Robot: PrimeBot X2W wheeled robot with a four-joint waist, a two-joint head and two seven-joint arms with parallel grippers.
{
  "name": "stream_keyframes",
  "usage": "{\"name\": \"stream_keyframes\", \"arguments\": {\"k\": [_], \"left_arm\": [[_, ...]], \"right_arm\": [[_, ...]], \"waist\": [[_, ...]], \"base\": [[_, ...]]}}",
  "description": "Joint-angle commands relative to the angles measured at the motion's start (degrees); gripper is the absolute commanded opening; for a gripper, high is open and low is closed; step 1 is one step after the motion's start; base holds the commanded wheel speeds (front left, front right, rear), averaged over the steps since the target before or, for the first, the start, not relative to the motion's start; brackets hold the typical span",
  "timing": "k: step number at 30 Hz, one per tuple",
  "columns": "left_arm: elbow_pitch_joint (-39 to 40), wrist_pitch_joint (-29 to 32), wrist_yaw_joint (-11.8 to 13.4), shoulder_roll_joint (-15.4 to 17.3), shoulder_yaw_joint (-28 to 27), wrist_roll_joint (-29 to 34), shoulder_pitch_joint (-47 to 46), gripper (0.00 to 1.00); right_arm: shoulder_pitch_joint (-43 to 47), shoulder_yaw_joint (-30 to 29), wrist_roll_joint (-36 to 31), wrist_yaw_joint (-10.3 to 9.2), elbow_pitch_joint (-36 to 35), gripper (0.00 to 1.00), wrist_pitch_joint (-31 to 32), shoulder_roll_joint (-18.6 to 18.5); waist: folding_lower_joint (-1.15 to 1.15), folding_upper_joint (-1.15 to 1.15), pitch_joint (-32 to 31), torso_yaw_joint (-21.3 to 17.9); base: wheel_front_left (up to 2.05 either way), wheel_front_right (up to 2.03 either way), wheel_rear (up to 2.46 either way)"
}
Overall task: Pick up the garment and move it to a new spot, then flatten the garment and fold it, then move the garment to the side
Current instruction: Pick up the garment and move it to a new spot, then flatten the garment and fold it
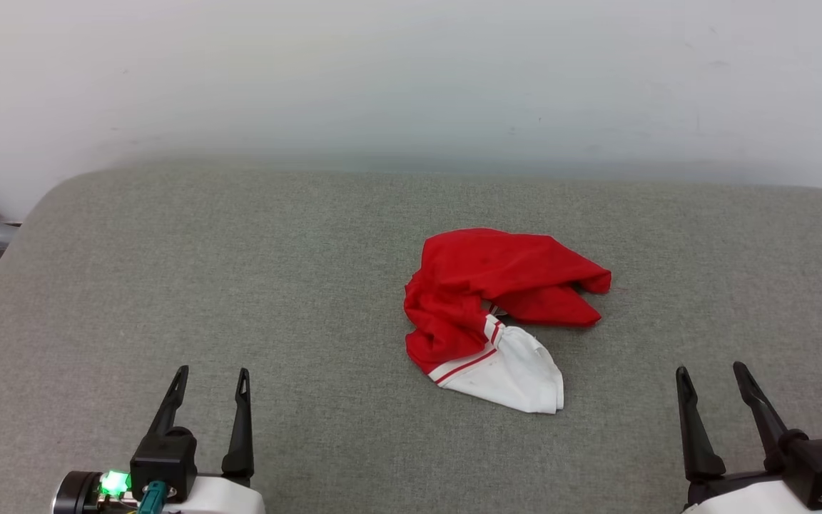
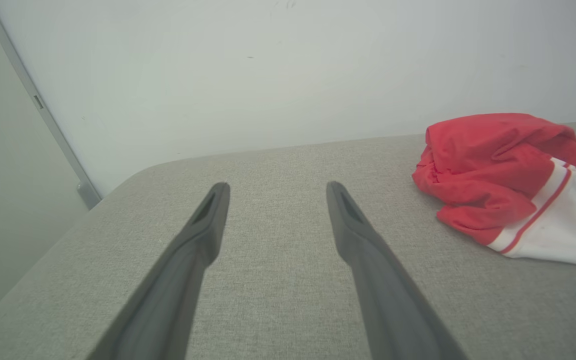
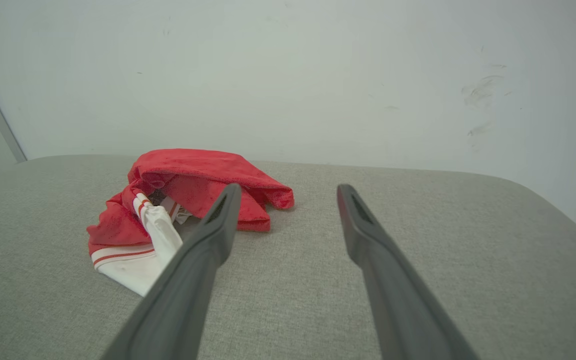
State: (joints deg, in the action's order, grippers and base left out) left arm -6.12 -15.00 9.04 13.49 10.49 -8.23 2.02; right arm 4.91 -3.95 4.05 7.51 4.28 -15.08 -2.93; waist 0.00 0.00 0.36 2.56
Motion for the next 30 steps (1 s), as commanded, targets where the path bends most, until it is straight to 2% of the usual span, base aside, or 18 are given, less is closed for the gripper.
{"name": "stream_keyframes", "arguments": {"k": [1,16,30], "left_arm": [[0.0,-0.3,-0.5,-0.7,-0.9,0.7,0.5,1.0],[-0.9,-0.3,-4.9,-4.2,-5.3,4.6,1.3,1.0],[-1.9,-0.3,-6.5,-5.7,-7.0,6.4,1.3,1.0]], "right_arm": [[0.8,0.0,0.0,-0.04,0.3,1.0,-0.1,0.1],[1.0,-0.2,0.2,-0.04,0.6,1.0,-0.1,0.1],[0.0,-0.4,0.1,-0.04,-0.5,1.0,-0.1,0.1]], "waist": [[0.0,0.0,-0.1,-0.1],[0.0,0.0,-0.2,-0.3],[0.0,0.0,-0.3,0.0]], "base": [[0.0,0.0,0.0],[0.0,0.0,0.0],[0.0,0.0,0.0]]}}
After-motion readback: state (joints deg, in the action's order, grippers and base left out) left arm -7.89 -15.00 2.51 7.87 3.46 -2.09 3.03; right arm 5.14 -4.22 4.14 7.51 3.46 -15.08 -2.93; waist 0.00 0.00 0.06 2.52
